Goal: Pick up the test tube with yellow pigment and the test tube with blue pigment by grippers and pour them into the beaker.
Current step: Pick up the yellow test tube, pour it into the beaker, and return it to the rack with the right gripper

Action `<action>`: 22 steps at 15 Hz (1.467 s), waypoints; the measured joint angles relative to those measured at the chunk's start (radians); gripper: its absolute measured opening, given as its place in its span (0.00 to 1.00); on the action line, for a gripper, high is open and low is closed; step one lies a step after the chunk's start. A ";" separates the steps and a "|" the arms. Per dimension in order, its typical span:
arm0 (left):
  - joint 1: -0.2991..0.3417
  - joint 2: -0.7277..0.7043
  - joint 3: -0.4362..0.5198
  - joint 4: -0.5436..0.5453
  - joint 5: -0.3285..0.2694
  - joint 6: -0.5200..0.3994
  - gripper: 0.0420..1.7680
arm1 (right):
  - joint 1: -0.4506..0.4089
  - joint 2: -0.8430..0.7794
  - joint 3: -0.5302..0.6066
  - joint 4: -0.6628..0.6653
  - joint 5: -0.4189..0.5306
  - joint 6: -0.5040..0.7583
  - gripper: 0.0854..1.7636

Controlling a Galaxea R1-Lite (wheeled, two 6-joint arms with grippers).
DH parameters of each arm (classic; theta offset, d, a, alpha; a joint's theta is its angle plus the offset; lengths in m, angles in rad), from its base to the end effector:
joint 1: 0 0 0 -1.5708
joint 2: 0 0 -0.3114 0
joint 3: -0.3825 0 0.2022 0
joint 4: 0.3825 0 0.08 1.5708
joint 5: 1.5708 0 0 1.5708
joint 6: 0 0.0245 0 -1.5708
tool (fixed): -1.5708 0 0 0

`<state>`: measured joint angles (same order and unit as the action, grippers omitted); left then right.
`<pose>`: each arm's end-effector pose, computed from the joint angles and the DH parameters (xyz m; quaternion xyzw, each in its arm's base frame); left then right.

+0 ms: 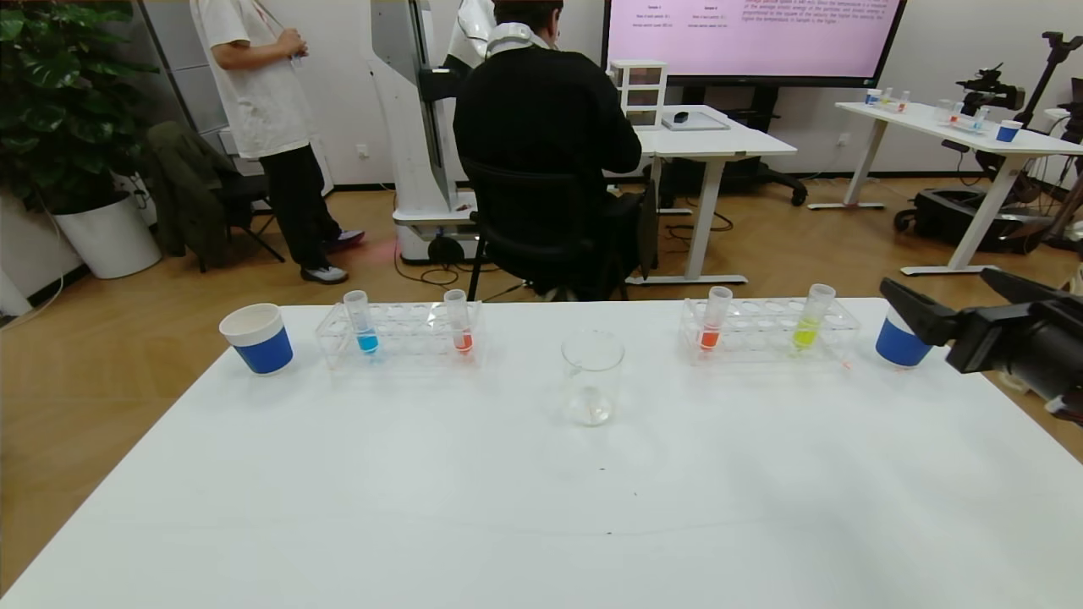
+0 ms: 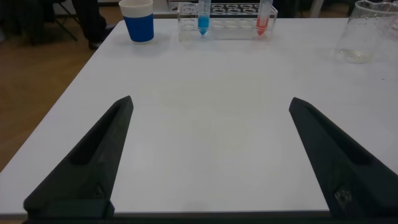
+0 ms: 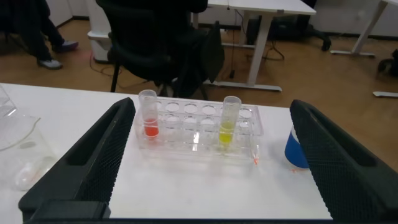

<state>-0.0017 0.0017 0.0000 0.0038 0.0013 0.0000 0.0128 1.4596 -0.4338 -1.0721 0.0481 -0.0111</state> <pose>-0.0192 0.0001 0.0751 0.0000 0.0027 -0.0002 1.0000 0.2316 0.0041 0.1930 -0.0060 -0.0233 0.0303 0.9993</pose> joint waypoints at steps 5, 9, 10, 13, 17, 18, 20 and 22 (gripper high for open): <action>0.000 0.000 0.000 0.000 0.000 0.000 0.99 | -0.009 0.414 -0.114 -0.273 0.004 0.004 0.98; 0.000 0.000 0.000 0.000 0.000 0.000 0.99 | -0.018 0.641 -0.193 -0.377 -0.002 0.045 0.98; 0.000 0.000 0.000 -0.001 0.000 0.000 0.99 | -0.024 0.672 -0.213 -0.380 -0.005 0.050 0.98; 0.000 0.000 0.000 0.000 0.000 0.000 0.99 | -0.051 0.744 -0.269 -0.383 -0.006 0.055 0.98; 0.000 0.000 0.000 0.000 0.000 0.000 0.99 | -0.080 0.801 -0.354 -0.381 0.000 0.056 0.98; 0.000 0.000 0.000 0.000 0.000 0.000 0.99 | -0.081 0.812 -0.383 -0.377 0.001 0.063 0.98; 0.000 0.000 0.000 0.000 0.000 0.000 0.99 | -0.081 0.837 -0.439 -0.375 0.004 0.084 0.98; 0.000 0.000 0.000 0.000 0.000 0.000 0.99 | -0.080 0.869 -0.491 -0.374 0.008 0.088 0.98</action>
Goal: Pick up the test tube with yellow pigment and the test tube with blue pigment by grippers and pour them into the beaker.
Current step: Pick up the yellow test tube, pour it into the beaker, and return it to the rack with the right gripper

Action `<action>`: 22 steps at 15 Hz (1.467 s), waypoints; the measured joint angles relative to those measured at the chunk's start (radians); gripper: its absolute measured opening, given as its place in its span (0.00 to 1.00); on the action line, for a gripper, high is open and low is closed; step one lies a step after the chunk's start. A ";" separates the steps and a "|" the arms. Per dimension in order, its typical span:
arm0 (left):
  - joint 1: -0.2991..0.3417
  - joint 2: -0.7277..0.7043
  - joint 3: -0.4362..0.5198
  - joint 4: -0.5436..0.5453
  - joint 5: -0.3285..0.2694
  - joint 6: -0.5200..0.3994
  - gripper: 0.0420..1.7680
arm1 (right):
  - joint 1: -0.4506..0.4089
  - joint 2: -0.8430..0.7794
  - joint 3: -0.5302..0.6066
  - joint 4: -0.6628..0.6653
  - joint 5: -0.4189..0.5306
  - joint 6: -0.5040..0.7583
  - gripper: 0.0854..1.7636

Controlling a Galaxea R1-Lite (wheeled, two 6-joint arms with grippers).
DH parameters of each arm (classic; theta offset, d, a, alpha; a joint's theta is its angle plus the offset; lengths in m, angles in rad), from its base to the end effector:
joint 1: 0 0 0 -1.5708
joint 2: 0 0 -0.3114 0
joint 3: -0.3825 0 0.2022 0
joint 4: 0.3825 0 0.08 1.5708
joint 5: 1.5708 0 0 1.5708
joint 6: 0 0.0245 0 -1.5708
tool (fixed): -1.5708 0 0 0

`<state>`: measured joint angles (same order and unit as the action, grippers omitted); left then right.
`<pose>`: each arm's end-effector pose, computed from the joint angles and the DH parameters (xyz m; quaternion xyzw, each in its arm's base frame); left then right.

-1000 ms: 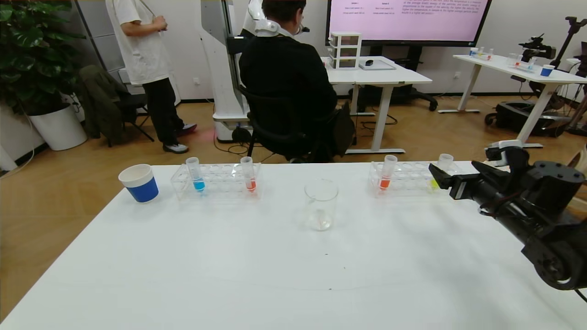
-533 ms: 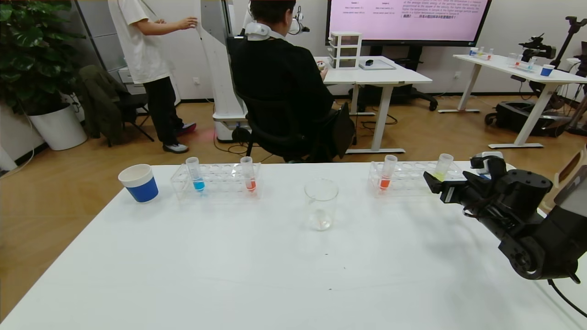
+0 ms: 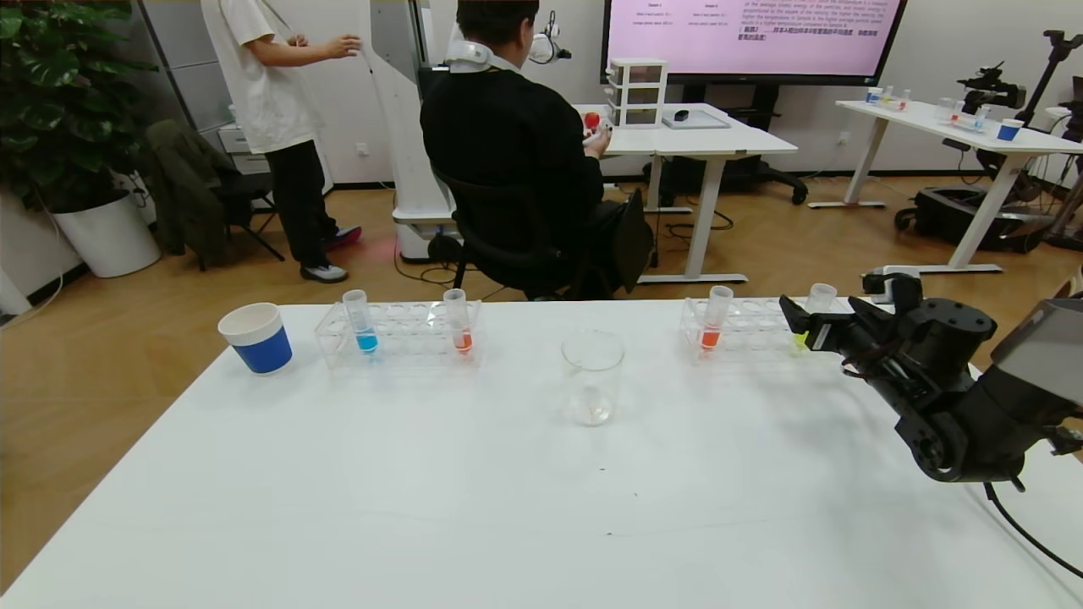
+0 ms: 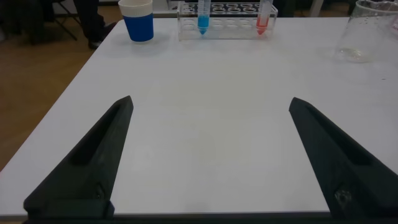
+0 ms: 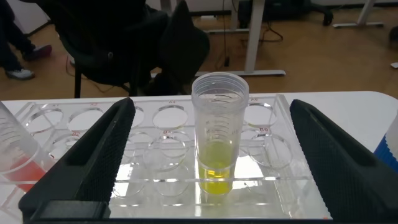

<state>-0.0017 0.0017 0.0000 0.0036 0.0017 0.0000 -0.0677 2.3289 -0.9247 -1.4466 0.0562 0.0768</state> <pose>-0.0192 0.0001 0.0751 0.0000 0.0026 0.0000 1.0000 0.4231 -0.0273 0.0581 0.0371 -0.0214 -0.0049 0.9991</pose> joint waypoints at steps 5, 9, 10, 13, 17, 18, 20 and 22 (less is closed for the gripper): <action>0.000 0.000 0.000 0.000 0.000 0.000 0.99 | 0.007 0.043 -0.043 -0.008 0.043 0.000 0.80; 0.001 0.000 0.000 0.000 0.000 0.000 0.99 | 0.003 0.046 -0.042 -0.022 0.044 -0.001 0.15; 0.000 0.000 0.000 0.000 0.000 0.000 0.99 | 0.005 0.046 -0.041 -0.033 0.049 -0.001 0.29; 0.001 0.000 0.000 0.000 0.000 0.000 0.99 | 0.005 0.040 -0.037 -0.052 0.051 -0.001 0.25; 0.000 0.000 0.000 0.000 0.000 0.000 0.99 | 0.008 -0.010 -0.033 -0.027 0.049 -0.002 0.25; 0.000 0.000 0.000 0.000 0.000 0.000 0.99 | 0.010 -0.034 -0.033 0.001 0.049 -0.003 0.25; 0.000 0.000 0.000 0.000 0.000 0.000 0.99 | 0.011 -0.091 -0.035 0.071 0.050 -0.004 0.25; 0.000 0.000 0.000 0.000 0.000 0.000 0.99 | 0.013 -0.139 -0.037 0.115 0.054 -0.007 0.25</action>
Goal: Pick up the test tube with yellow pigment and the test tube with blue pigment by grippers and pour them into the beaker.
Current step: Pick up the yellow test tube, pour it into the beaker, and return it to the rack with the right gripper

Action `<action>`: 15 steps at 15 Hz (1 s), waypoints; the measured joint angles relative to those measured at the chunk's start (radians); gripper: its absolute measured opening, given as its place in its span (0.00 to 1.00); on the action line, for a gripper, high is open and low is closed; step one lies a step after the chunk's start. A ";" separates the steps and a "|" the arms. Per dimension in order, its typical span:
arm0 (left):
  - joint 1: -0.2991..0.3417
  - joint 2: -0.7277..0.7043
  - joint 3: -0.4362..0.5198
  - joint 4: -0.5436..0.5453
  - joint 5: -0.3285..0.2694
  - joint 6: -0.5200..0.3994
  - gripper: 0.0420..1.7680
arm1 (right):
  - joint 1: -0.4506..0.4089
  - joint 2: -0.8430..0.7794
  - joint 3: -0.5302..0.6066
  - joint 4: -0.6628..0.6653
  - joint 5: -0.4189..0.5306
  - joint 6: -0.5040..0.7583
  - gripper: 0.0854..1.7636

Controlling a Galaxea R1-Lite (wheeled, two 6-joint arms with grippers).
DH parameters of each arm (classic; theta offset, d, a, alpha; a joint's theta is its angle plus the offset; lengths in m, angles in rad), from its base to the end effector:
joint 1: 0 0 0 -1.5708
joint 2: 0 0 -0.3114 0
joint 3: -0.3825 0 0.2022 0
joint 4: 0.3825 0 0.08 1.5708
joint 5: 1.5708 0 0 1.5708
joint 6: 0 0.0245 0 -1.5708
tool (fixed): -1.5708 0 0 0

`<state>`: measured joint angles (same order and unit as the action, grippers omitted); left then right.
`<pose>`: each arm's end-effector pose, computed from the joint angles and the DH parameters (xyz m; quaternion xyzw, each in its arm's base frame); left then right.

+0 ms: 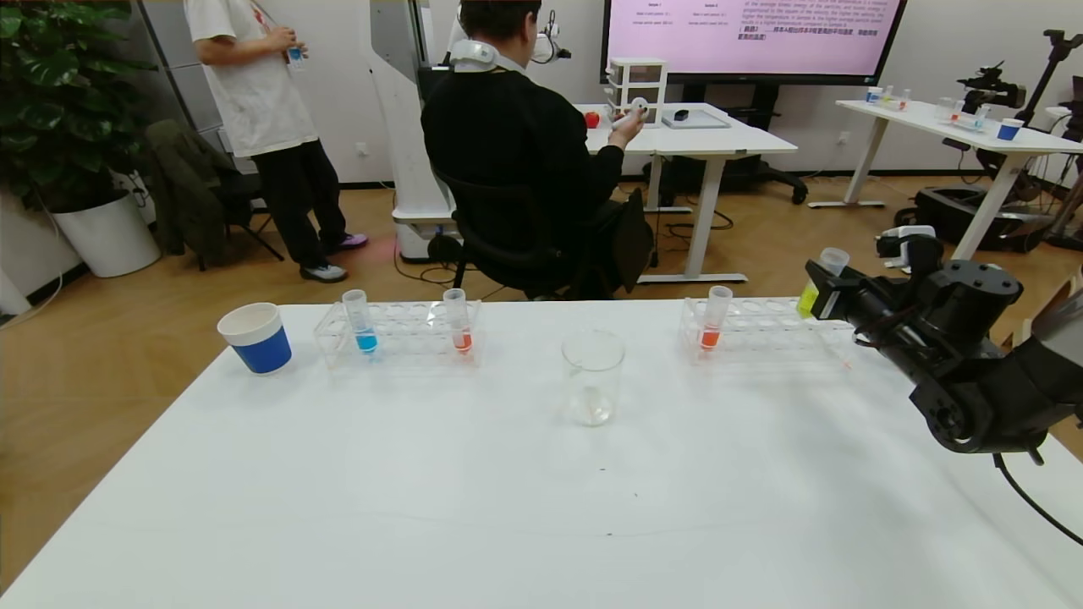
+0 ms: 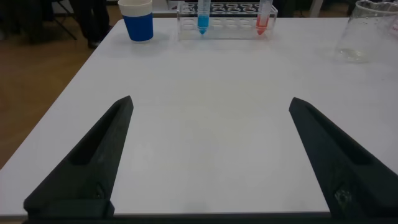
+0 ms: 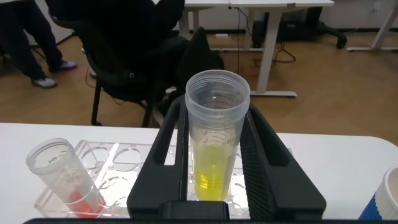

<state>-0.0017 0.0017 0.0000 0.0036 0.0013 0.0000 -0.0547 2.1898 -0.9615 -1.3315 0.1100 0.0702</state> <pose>-0.0192 0.0001 0.0751 0.0000 0.0026 -0.0002 1.0000 0.4181 -0.0202 0.1130 0.0308 -0.0504 0.0294 0.9978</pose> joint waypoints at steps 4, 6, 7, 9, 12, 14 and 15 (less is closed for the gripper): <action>0.000 0.000 0.000 0.000 0.000 0.000 0.99 | -0.001 -0.043 -0.014 0.053 -0.003 -0.004 0.25; 0.000 0.000 0.000 0.000 0.000 0.000 0.99 | 0.015 -0.060 -0.048 0.118 0.008 -0.008 0.25; 0.000 0.000 0.000 0.000 0.000 0.000 0.99 | 0.027 -0.068 -0.076 0.157 0.026 -0.009 0.25; 0.000 0.000 0.000 0.000 0.000 0.000 0.99 | 0.061 -0.081 -0.144 0.226 0.091 -0.034 0.25; 0.000 0.000 0.000 0.000 0.000 0.000 0.99 | 0.128 -0.082 -0.284 0.320 0.164 -0.095 0.25; 0.000 0.000 0.000 0.000 0.000 0.000 0.99 | 0.194 -0.069 -0.365 0.344 0.238 -0.143 0.25; 0.000 0.000 0.000 0.000 0.000 0.000 0.99 | 0.225 -0.058 -0.385 0.344 0.279 -0.188 0.25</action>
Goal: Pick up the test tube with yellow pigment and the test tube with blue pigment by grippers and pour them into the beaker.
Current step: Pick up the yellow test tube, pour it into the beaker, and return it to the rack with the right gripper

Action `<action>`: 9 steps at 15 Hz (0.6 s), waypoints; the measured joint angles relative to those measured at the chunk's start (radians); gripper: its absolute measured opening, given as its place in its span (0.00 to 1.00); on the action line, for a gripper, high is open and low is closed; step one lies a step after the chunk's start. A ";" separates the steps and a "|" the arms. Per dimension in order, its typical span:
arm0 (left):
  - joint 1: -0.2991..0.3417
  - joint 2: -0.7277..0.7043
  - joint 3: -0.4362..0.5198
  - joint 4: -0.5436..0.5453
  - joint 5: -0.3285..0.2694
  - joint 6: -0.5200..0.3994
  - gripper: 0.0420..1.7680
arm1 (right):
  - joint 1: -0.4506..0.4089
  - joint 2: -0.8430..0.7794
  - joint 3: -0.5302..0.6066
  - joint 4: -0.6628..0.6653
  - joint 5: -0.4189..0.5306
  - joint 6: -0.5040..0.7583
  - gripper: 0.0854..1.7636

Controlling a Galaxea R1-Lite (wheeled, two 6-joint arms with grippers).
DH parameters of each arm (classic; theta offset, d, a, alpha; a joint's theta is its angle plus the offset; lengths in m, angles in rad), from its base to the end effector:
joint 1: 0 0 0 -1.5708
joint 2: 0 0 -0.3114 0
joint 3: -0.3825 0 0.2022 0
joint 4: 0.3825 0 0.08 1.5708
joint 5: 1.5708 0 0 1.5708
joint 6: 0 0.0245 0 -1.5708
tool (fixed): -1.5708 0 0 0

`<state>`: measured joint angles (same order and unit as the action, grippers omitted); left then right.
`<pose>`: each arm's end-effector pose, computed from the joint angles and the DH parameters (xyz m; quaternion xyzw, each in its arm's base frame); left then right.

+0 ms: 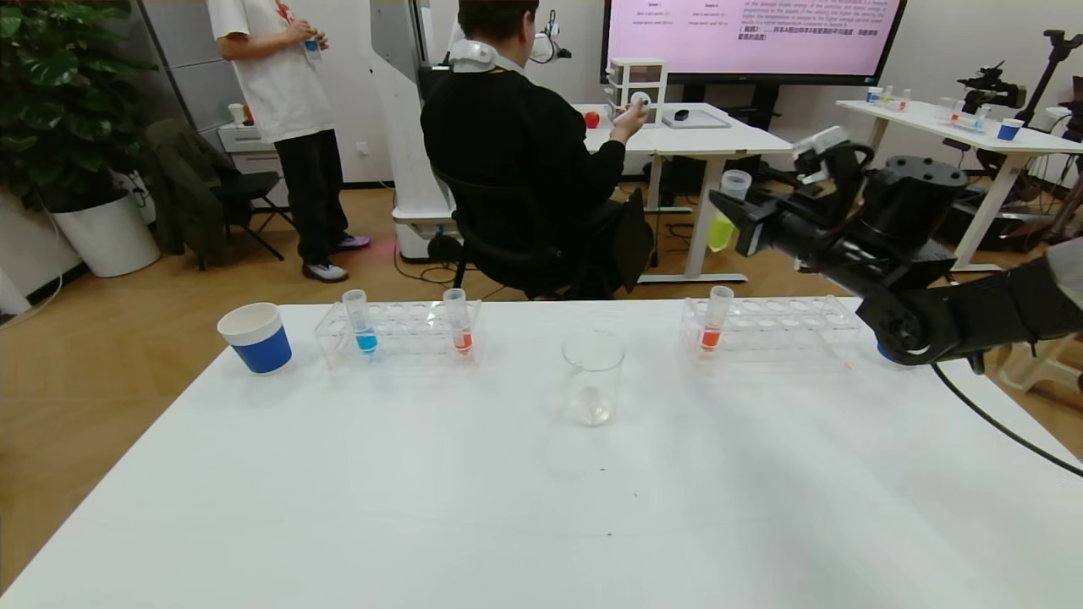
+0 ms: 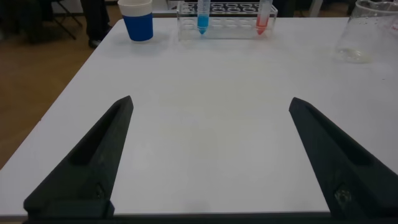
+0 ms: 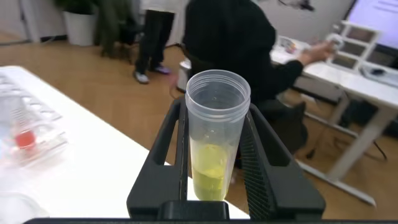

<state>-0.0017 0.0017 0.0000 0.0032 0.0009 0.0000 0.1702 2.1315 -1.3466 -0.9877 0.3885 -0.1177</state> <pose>-0.0192 0.0001 0.0752 0.0000 0.0024 -0.0004 1.0000 0.4441 0.0857 0.2052 -0.0673 -0.1166 0.2679 0.9540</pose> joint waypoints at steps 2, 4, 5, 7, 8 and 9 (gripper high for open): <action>0.000 0.000 0.000 0.000 0.000 0.000 0.99 | 0.053 0.028 -0.020 -0.025 0.051 -0.088 0.25; 0.000 0.000 0.000 0.000 0.000 0.000 0.99 | 0.103 0.068 -0.039 -0.079 0.064 -0.159 0.25; 0.000 0.000 0.000 0.000 0.000 0.000 0.99 | 0.121 0.091 -0.048 -0.115 0.083 -0.200 0.25; 0.000 0.000 0.000 0.000 0.000 0.000 0.99 | 0.139 0.139 -0.057 -0.191 0.158 -0.309 0.25; 0.000 0.000 0.000 0.000 0.000 0.000 0.99 | 0.143 0.156 -0.055 -0.211 0.190 -0.357 0.25; 0.000 0.000 0.000 0.000 0.000 0.000 0.99 | 0.150 0.169 -0.046 -0.221 0.219 -0.406 0.25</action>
<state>-0.0017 0.0017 0.0000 0.0036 0.0013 0.0000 0.3198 2.3009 -1.3921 -1.2085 0.6074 -0.5238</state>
